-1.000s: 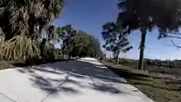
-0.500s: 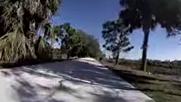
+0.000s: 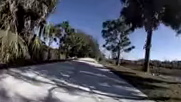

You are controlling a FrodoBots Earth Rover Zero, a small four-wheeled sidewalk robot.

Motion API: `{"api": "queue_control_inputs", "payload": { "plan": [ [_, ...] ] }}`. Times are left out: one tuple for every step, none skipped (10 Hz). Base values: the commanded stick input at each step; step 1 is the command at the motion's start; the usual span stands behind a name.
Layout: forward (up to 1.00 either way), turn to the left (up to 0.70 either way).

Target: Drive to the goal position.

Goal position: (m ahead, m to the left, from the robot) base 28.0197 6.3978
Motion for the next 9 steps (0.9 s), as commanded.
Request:
{"api": "queue_control_inputs", "payload": {
  "plan": [
    [1.00,0.00],
    [1.00,0.00],
    [1.00,0.00],
    [1.00,0.00],
    [1.00,0.00],
    [1.00,0.00],
    [1.00,0.00],
    [1.00,0.00],
    [1.00,0.00]
  ]
}}
